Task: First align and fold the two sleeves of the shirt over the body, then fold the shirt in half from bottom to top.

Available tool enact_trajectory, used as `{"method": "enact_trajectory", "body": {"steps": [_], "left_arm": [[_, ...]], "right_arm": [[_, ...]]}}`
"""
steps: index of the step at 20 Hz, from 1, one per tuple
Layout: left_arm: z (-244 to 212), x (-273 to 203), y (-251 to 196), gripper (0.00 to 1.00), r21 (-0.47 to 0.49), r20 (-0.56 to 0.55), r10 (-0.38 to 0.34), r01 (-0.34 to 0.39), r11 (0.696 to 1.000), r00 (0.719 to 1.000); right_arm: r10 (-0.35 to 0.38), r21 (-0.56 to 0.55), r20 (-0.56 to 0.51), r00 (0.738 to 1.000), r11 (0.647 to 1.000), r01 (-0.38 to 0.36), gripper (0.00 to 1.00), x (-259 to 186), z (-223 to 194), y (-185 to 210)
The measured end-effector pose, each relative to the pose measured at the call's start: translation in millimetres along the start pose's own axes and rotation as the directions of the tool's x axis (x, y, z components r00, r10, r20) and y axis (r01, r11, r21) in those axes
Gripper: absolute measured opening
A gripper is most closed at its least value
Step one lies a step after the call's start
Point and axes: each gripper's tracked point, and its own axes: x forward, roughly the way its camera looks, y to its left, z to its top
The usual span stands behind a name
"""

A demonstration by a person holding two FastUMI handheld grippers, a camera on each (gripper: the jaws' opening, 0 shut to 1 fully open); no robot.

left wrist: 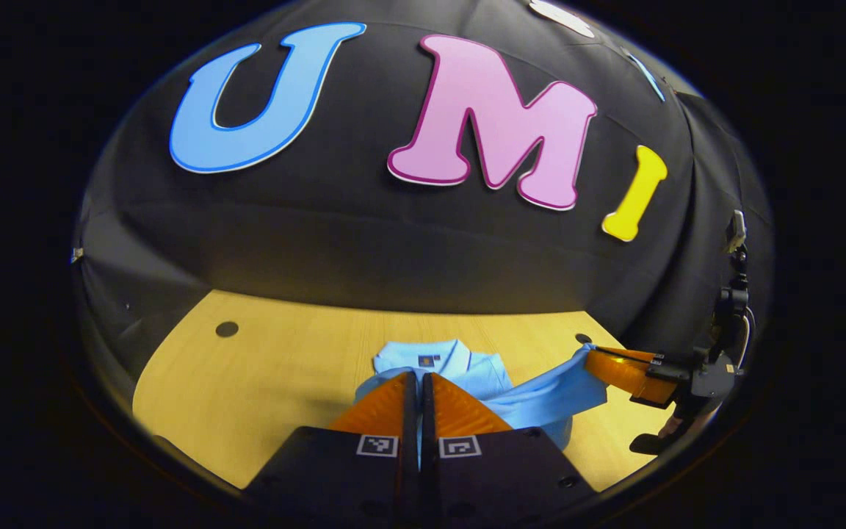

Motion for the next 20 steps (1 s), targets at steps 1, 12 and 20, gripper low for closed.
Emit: {"method": "enact_trajectory", "body": {"steps": [1,12,20], "left_arm": [[6.7,19.1,5.9,0.06,-0.002,0.006,0.0,0.0,1.0,1.0],[-9.4,189.1,79.0,0.06,-0.043,-0.044,0.072,-0.074,0.996,0.996],[-7.6,166.0,77.9,0.8,0.075,-0.02,0.112,-0.111,0.991,0.993]], "right_arm": [[0.0,-0.007,0.012,1.0,1.0,0.0,0.05,17.7,5.0,-0.8],[-0.1,-0.058,0.01,0.995,0.993,0.1,0.05,168.7,-6.9,-51.8],[-0.186,-0.089,0.019,0.982,0.978,0.187,0.77,149.7,-12.1,-65.5]]}}
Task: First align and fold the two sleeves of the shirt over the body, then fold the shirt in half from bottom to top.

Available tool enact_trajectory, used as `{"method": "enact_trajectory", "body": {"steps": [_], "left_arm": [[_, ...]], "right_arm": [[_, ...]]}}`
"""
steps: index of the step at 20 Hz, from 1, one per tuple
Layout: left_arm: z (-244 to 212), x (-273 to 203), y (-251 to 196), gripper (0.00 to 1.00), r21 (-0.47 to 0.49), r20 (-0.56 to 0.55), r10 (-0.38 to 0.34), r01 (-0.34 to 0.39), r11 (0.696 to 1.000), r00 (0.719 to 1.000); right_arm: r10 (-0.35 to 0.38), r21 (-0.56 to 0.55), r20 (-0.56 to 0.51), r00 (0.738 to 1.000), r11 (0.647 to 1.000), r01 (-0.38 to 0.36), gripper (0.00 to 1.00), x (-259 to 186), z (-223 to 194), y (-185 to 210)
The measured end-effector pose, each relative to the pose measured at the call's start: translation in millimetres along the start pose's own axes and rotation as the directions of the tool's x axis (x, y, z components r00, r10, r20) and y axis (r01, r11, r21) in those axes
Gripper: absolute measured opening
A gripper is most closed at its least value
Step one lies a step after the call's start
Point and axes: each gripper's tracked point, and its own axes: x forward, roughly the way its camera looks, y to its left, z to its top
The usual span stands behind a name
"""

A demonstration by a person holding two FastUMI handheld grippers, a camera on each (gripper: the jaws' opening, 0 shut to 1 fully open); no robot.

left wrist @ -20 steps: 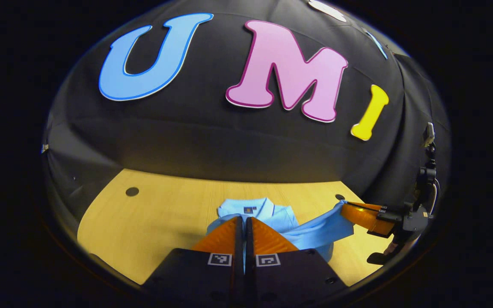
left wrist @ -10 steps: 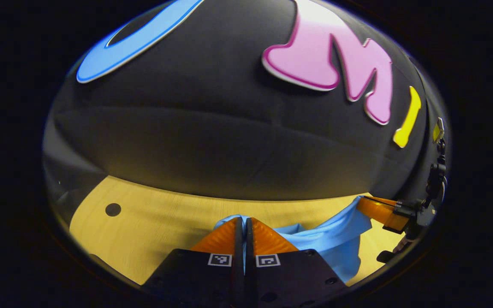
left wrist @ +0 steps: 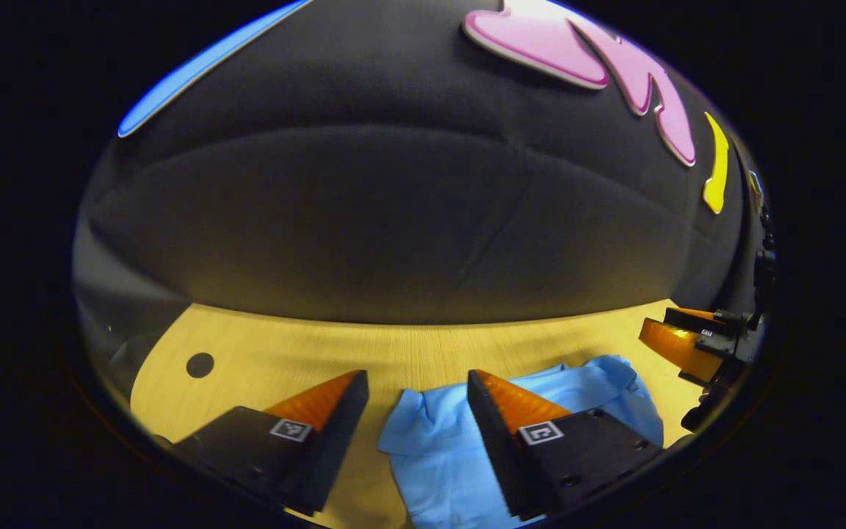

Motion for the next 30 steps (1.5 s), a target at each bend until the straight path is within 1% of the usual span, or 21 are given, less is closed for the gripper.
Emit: {"method": "enact_trajectory", "body": {"steps": [1,2,5,7,9,11,13,14,15,16,19,21,22,23,24,25,28,29,30], "left_arm": [[3.4,-15.3,0.2,0.92,0.005,0.023,0.0,0.0,1.0,1.0],[8.0,-31.9,-2.7,0.95,0.007,0.041,-0.005,0.005,1.0,0.999],[22.0,-90.9,-8.9,0.98,0.029,0.118,-0.008,0.005,1.0,0.993],[30.8,-136.0,-13.7,0.98,0.042,0.167,-0.006,-0.002,0.999,0.986],[37.0,-188.2,-22.4,0.98,0.045,0.206,-0.016,0.007,0.999,0.978],[43.6,-245.4,-32.3,0.98,0.055,0.248,-0.032,0.019,0.998,0.968],[48.2,-303.5,-40.0,0.98,0.085,0.293,-0.044,0.02,0.996,0.955],[49.0,-331.7,-43.9,0.97,0.104,0.311,-0.045,0.013,0.995,0.949],[47.0,-361.3,-45.9,0.97,0.116,0.328,-0.041,0.002,0.993,0.944],[44.8,-388.9,-50.3,0.97,0.118,0.343,-0.039,-0.001,0.993,0.939],[27.1,-468.7,-67.0,0.97,0.091,0.375,-0.061,0.028,0.995,0.925],[9.7,-509.9,-79.0,0.97,0.063,0.375,-0.078,0.058,0.996,0.924],[0.4,-528.9,-83.7,0.97,0.054,0.374,-0.088,0.073,0.996,0.923],[-11.0,-544.8,-86.4,0.97,0.048,0.373,-0.091,0.079,0.996,0.923],[-21.8,-561.0,-86.0,1.0,0.042,0.368,-0.089,0.079,0.996,0.925],[-33.0,-576.1,-84.8,0.97,0.036,0.362,-0.091,0.083,0.996,0.928],[-66.4,-608.1,-74.5,0.97,0.03,0.341,-0.087,0.082,0.996,0.936],[-78.9,-619.0,-71.2,0.92,0.027,0.333,-0.084,0.079,0.996,0.939],[-86.3,-627.5,-64.8,0.97,0.024,0.327,-0.074,0.07,0.997,0.942]], "right_arm": [[-0.004,-0.003,0.014,1.0,1.0,0.004,0.96,-14.2,7.8,-0.5],[-0.007,-0.006,0.03,1.0,1.0,0.008,0.99,-32.0,15.3,-0.7],[-0.025,-0.036,0.086,0.996,0.999,0.028,0.99,-88.0,41.8,-3.8],[-0.041,-0.054,0.11,0.993,0.997,0.047,0.99,-134.0,57.9,-5.0],[-0.052,-0.052,0.132,0.99,0.997,0.059,0.98,-184.5,71.4,-2.5],[-0.064,-0.043,0.145,0.987,0.997,0.071,0.98,-233.8,80.4,-2.5],[-0.079,-0.017,0.16,0.984,0.996,0.083,0.98,-287.7,89.4,-2.5],[-0.085,0.004,0.166,0.982,0.996,0.085,0.95,-316.6,91.5,-2.7],[-0.09,0.027,0.172,0.981,0.996,0.087,0.98,-344.5,92.4,-0.5],[-0.091,0.042,0.178,0.98,0.996,0.084,0.98,-371.7,92.0,3.0],[-0.09,0.03,0.18,0.979,0.996,0.086,0.98,-441.8,84.1,10.9],[-0.092,0.024,0.181,0.979,0.996,0.089,0.98,-481.5,79.8,17.1],[-0.085,0.026,0.182,0.98,0.996,0.082,1.0,-500.4,77.7,23.6],[-0.077,0.025,0.184,0.98,0.997,0.074,0.98,-519.0,75.0,29.5],[-0.072,0.022,0.182,0.981,0.997,0.069,0.98,-532.6,71.6,33.9],[-0.063,0.017,0.18,0.982,0.998,0.061,0.98,-547.1,66.2,39.2],[-0.038,0.009,0.146,0.989,0.999,0.037,0.98,-581.1,40.1,57.9],[-0.033,0.004,0.13,0.991,0.999,0.033,0.98,-590.8,30.0,62.9],[-0.03,0.001,0.119,0.992,1.0,0.03,0.98,-600.3,21.0,67.7]]}}
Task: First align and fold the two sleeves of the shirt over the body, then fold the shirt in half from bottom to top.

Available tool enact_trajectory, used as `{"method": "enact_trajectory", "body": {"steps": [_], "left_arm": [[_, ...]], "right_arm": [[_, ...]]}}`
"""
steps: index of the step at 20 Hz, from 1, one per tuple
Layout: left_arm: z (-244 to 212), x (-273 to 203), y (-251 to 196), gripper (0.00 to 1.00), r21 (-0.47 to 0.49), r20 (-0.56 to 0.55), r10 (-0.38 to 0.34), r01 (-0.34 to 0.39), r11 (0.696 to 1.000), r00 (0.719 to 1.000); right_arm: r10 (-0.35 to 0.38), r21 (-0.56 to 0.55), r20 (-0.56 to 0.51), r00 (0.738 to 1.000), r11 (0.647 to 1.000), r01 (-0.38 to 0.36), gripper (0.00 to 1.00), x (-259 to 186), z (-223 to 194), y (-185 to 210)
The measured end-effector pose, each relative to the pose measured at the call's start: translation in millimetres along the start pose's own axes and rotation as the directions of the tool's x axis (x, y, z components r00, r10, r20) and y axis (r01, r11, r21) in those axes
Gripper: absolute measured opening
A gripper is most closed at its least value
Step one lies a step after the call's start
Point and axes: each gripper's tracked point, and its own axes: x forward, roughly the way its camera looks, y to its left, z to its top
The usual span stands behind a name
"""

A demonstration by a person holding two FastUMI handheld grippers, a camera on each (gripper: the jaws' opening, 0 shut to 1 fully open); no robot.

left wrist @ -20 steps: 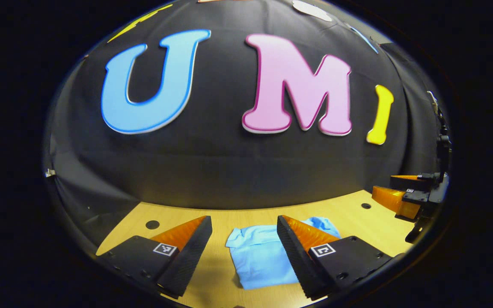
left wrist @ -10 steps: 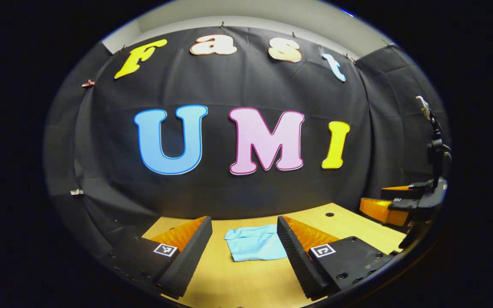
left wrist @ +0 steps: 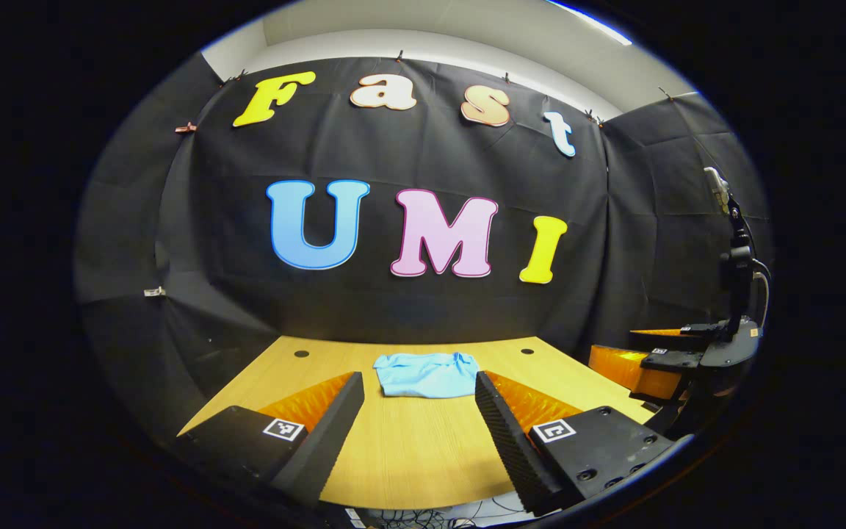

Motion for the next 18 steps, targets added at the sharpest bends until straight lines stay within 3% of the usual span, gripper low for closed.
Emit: {"method": "enact_trajectory", "body": {"steps": [2,6,12,18], "left_arm": [[-4.7,-10.3,11.5,0.97,0.008,-0.005,0.017,-0.017,1.0,1.0],[-0.2,-12.5,21.2,0.97,0.014,0.008,0.027,-0.027,1.0,1.0],[10.4,-6.6,20.4,0.97,0.031,0.034,0.011,-0.012,0.999,0.999],[14.7,-3.4,20.4,0.97,0.062,0.041,-0.005,0.003,0.998,0.999]], "right_arm": [[0.003,0.005,-0.014,1.0,1.0,-0.003,0.95,-14.6,-9.4,9.5],[-0.004,0.004,-0.007,1.0,1.0,0.004,1.0,-16.9,-5.0,17.9],[-0.01,0.008,0.034,0.999,1.0,0.01,0.95,-12.6,12.8,21.4],[-0.012,0.007,0.046,0.999,1.0,0.012,0.98,-7.5,21.2,22.9]]}}
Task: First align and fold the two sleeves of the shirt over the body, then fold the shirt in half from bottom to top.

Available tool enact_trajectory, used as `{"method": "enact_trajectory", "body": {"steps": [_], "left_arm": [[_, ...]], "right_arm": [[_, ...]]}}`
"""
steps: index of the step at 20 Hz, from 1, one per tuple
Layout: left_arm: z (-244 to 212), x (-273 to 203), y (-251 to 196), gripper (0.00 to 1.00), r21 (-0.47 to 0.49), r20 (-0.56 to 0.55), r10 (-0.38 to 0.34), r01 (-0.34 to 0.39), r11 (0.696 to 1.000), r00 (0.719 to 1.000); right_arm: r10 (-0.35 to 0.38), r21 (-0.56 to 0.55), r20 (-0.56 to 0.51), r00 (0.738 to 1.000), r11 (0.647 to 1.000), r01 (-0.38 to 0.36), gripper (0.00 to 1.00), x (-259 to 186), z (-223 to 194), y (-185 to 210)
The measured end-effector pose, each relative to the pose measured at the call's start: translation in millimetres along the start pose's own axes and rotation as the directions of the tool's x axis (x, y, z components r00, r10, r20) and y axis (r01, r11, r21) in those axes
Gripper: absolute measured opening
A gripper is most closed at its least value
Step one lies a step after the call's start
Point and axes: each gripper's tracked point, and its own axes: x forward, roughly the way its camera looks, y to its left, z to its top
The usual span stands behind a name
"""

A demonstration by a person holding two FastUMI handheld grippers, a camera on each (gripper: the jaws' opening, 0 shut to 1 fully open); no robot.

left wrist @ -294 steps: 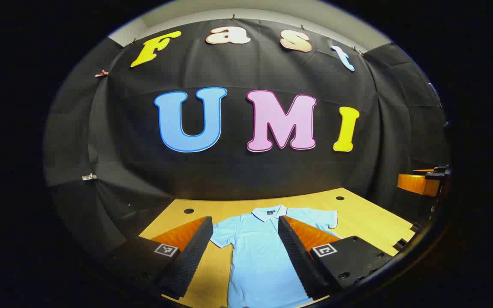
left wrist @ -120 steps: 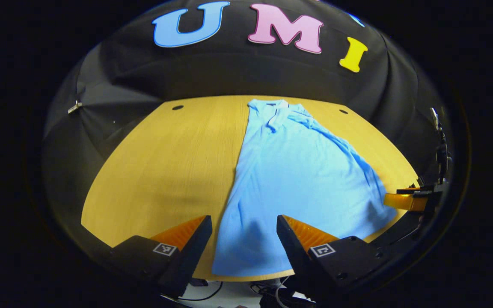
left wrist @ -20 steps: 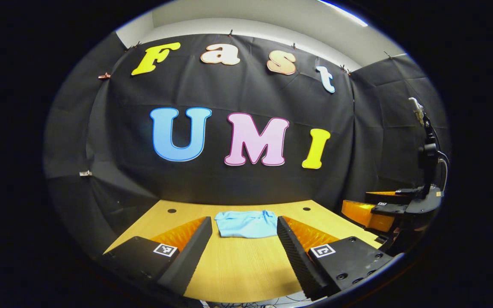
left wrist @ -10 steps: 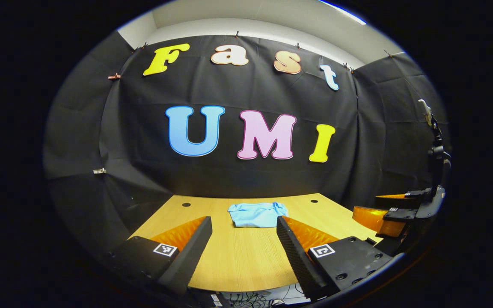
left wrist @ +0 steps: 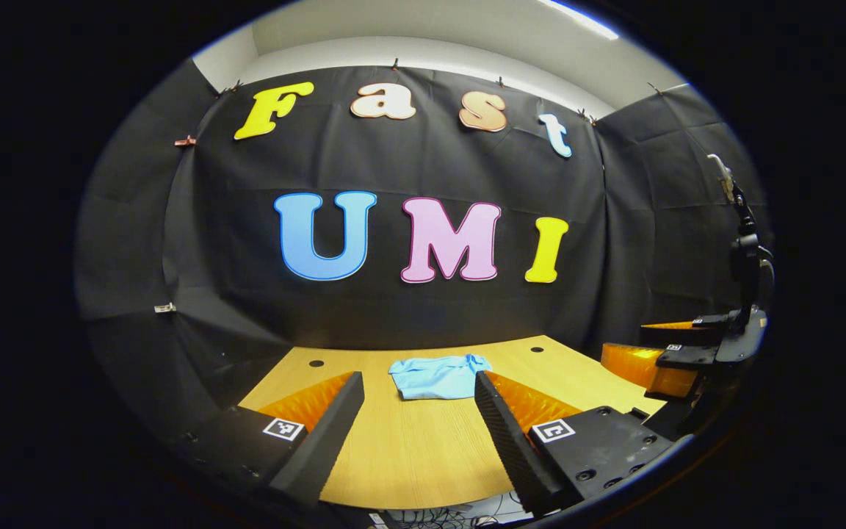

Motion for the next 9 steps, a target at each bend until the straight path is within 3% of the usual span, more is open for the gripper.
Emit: {"method": "enact_trajectory", "body": {"steps": [9], "left_arm": [[2.7,3.9,0.5,0.97,0.009,0.01,0.003,-0.003,1.0,1.0]], "right_arm": [[-0.007,-0.002,0.012,1.0,1.0,0.007,0.95,-2.4,5.9,-3.1]]}}
